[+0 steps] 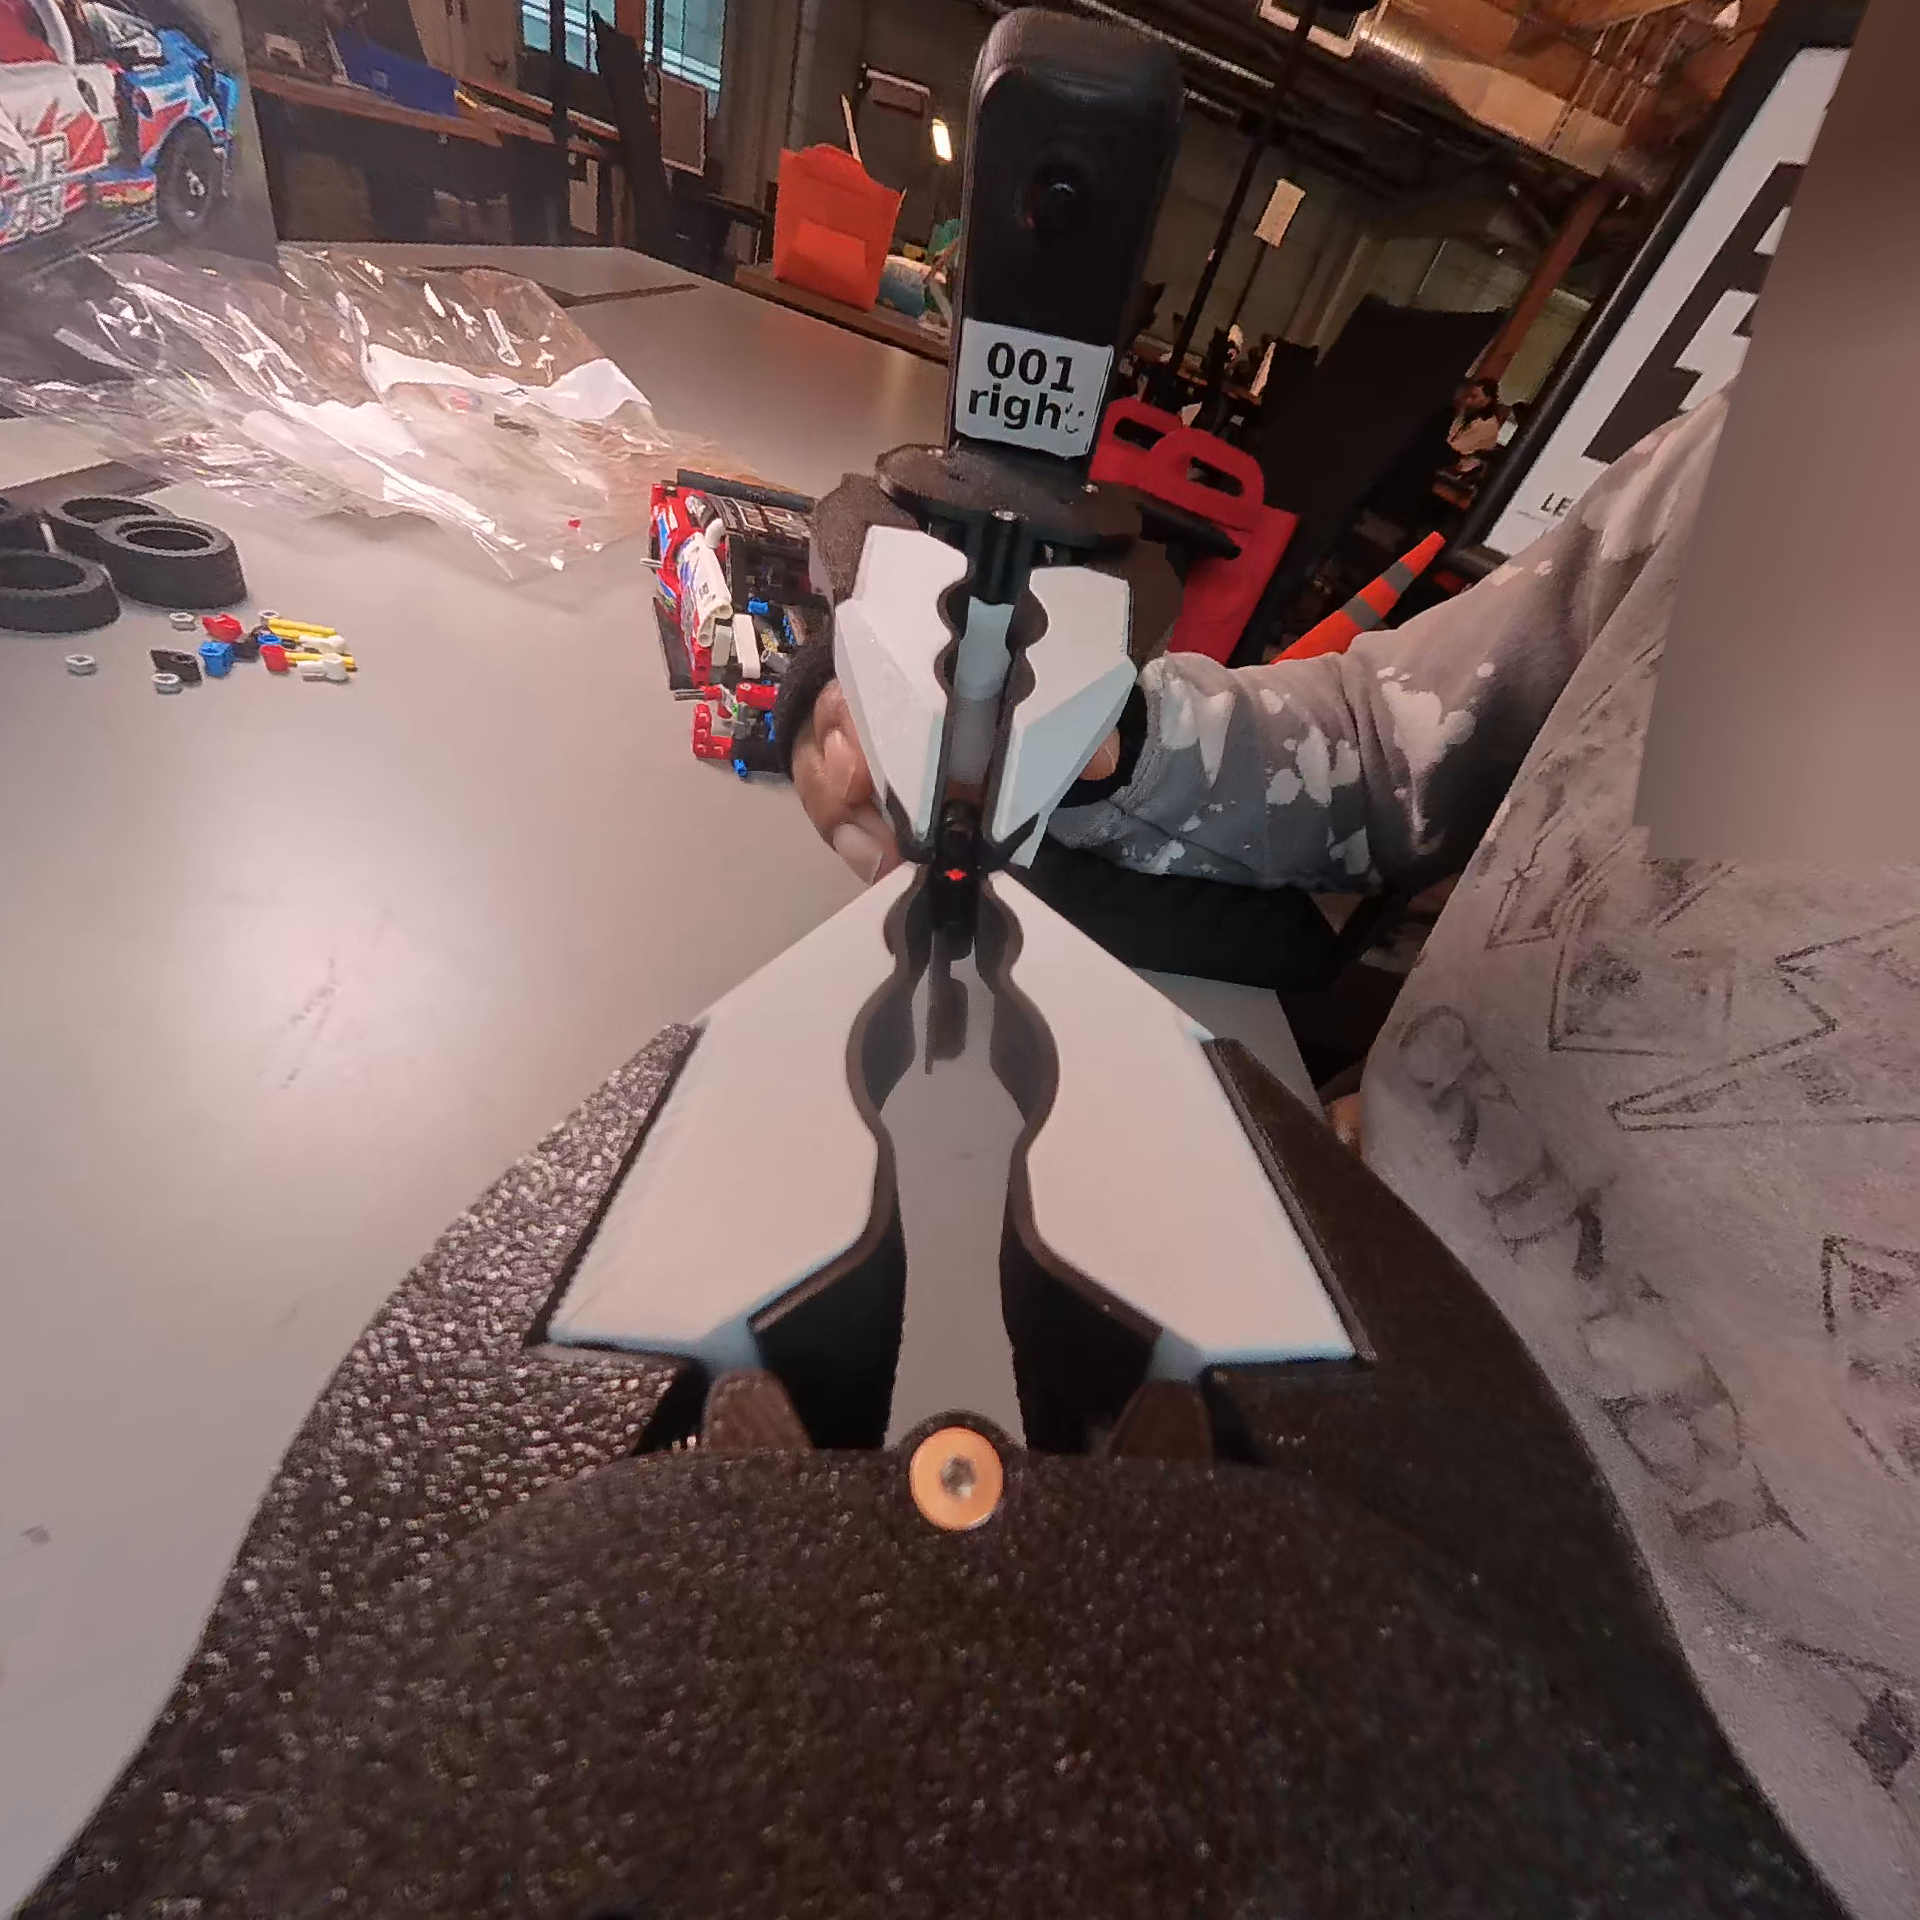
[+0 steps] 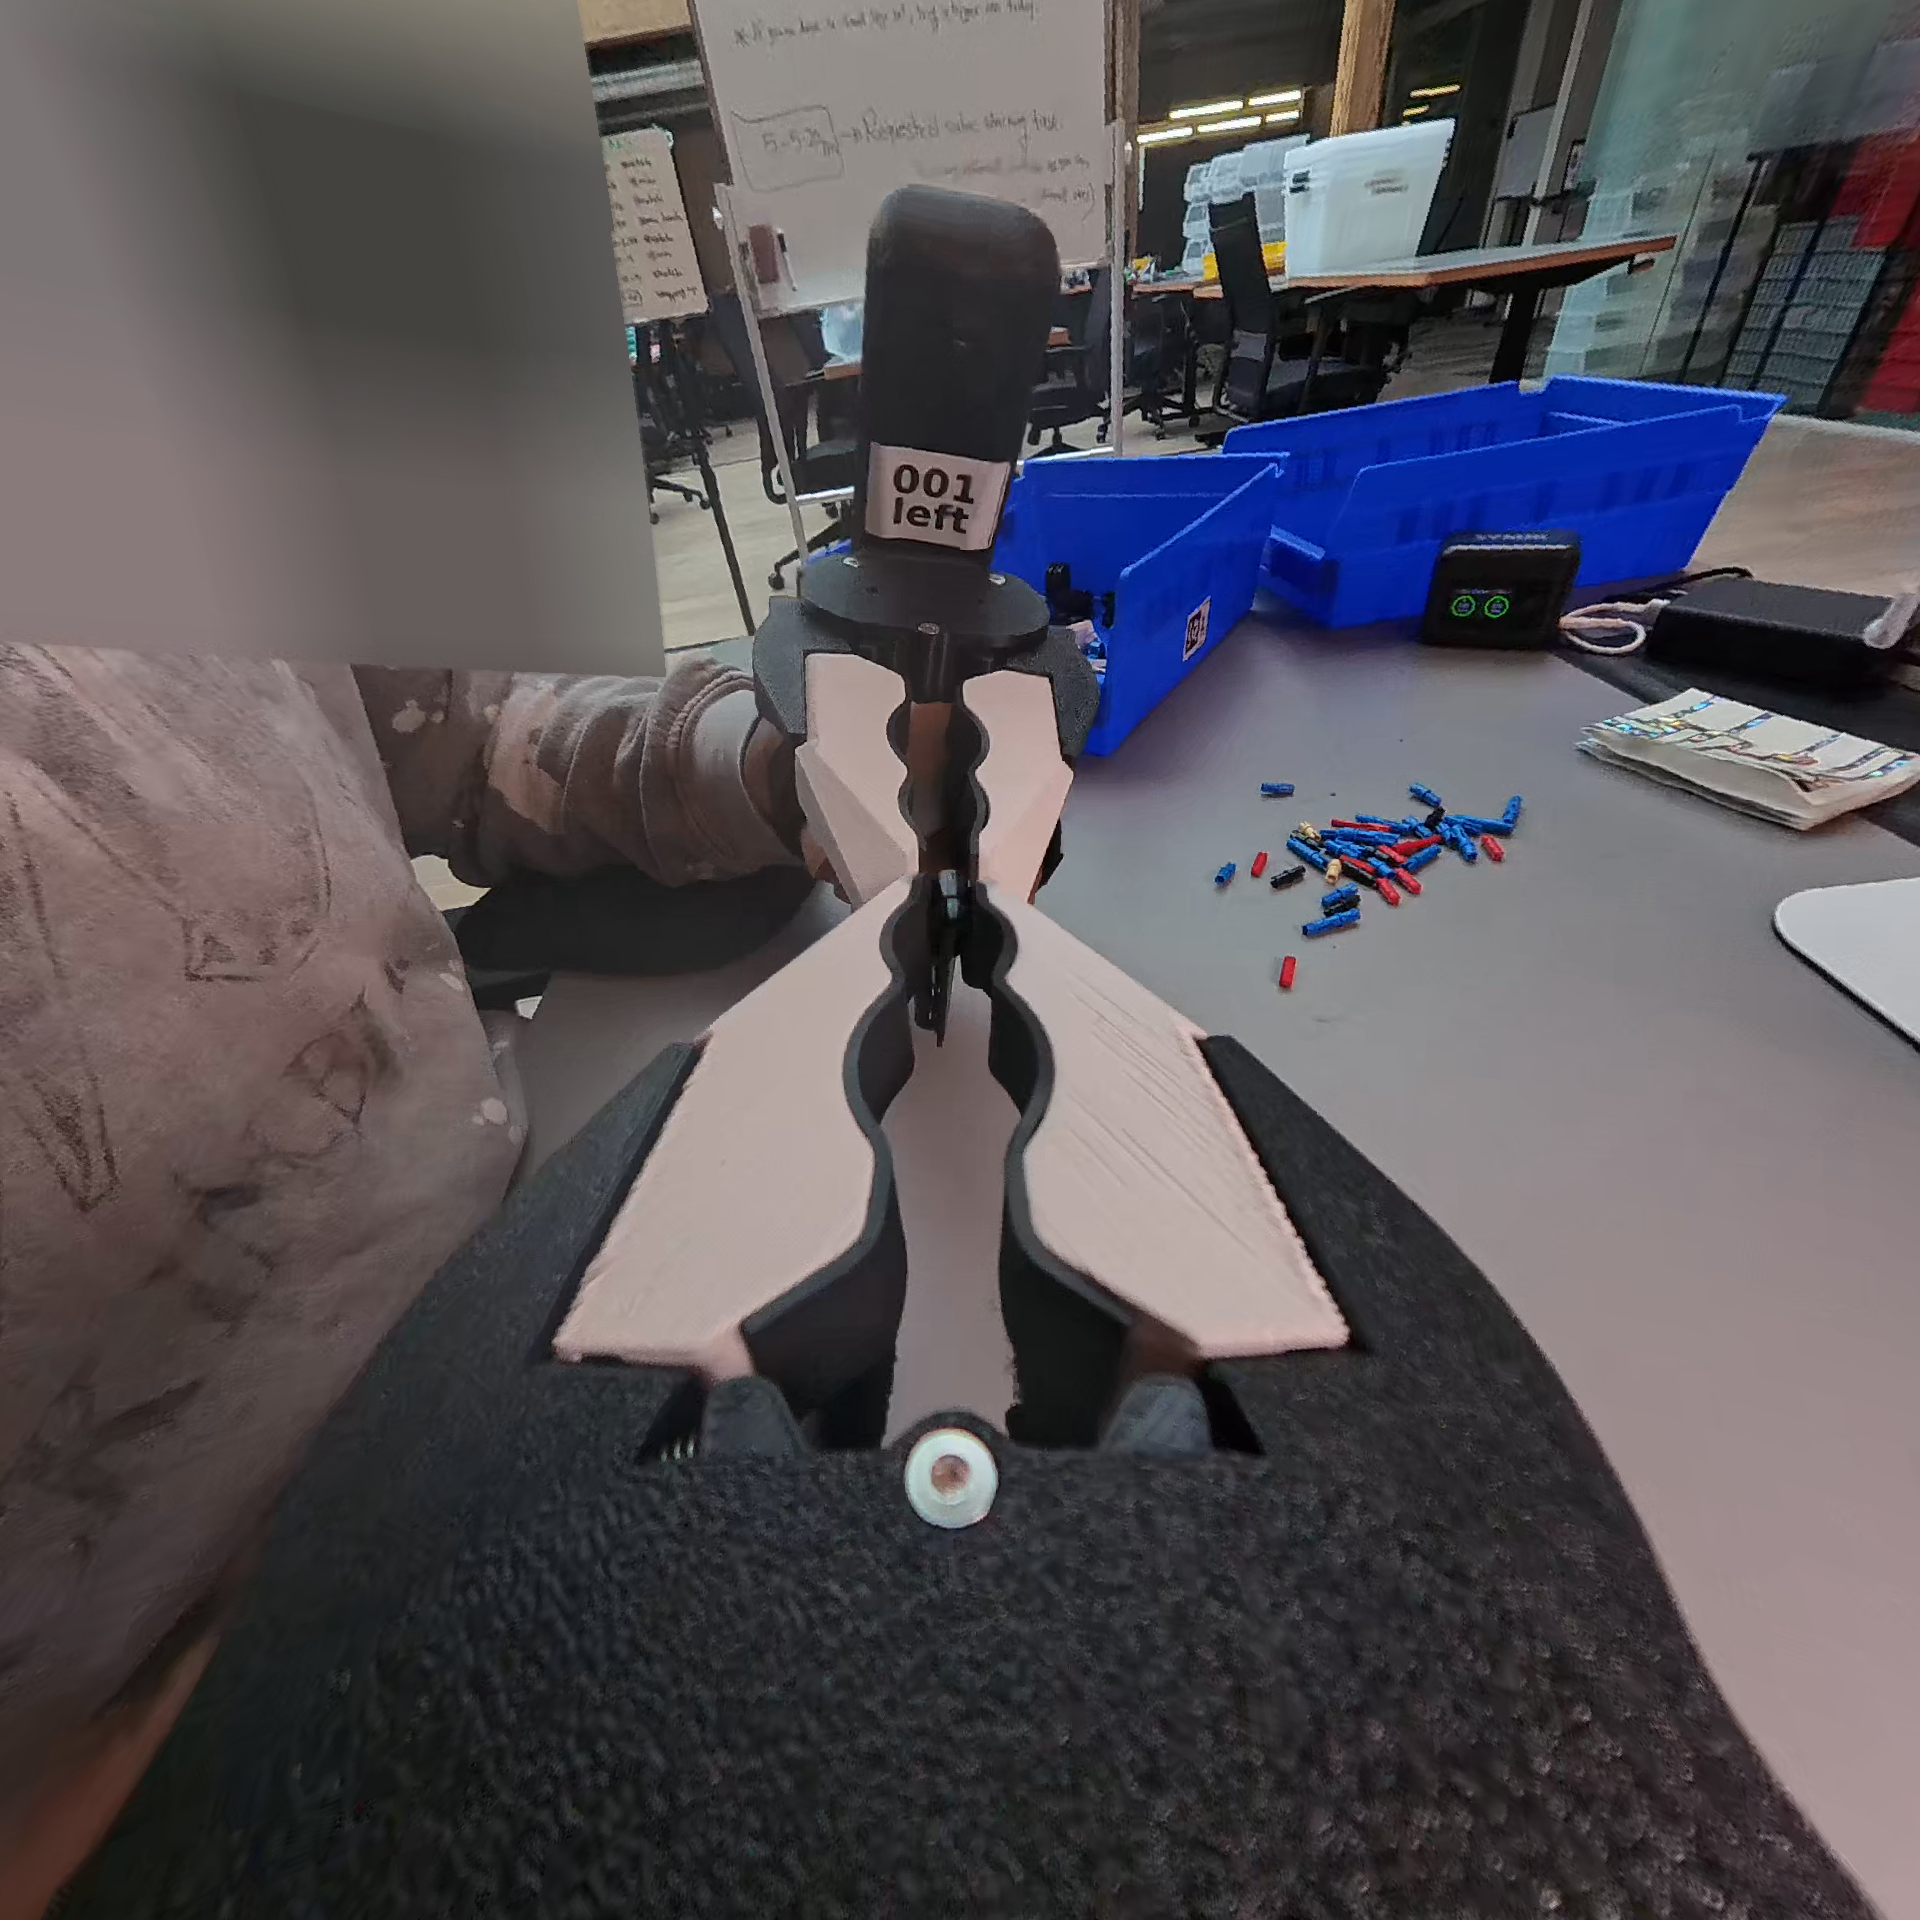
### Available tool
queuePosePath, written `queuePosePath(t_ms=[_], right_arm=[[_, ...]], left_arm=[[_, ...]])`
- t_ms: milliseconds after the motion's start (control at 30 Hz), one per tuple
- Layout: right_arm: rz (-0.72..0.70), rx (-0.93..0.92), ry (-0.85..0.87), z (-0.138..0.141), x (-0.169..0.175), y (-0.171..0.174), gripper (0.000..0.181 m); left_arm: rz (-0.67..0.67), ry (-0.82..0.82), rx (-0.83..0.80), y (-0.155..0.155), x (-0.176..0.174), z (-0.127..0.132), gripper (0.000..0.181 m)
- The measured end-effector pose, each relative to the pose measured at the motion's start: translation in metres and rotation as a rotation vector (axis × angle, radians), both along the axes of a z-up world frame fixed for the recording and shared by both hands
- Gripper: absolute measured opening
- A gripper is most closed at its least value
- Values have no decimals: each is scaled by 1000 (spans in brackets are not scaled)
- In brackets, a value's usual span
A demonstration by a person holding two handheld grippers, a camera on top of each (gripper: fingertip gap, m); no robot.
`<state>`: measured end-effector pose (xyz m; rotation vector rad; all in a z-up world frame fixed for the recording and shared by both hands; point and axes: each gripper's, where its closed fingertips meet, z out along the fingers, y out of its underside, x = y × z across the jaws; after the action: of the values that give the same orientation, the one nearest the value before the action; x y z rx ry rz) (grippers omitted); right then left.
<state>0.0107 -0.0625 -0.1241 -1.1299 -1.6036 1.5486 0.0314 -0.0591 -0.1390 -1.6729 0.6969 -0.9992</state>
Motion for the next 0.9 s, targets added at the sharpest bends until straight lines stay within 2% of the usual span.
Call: queuePosePath(t_ms=[167,400,767,800,833,867,900], right_arm=[[-6,-212,62,9,-2,3,2],[20,-400,133,24,-8,6,2],[-18,-386,167,36,-16,10,1],[-27,-373,178,38,-16,11,4],[-7,-472,295,69,-7,20,3],[-31,-384,327,84,-4,27,2],[-73,-273,332,90,-1,33,3]], left_arm=[[-2,-43,-39,2,0,3,6],[38,-10,-28,5,-4,13,6],[64,46,-24,12,-6,22,6],[47,143,-65,11,-2,3,6],[-28,319,-130,0,12,-42,5],[-101,354,-182,-12,33,-69,5],[-111,308,-163,-15,43,-63,4]])
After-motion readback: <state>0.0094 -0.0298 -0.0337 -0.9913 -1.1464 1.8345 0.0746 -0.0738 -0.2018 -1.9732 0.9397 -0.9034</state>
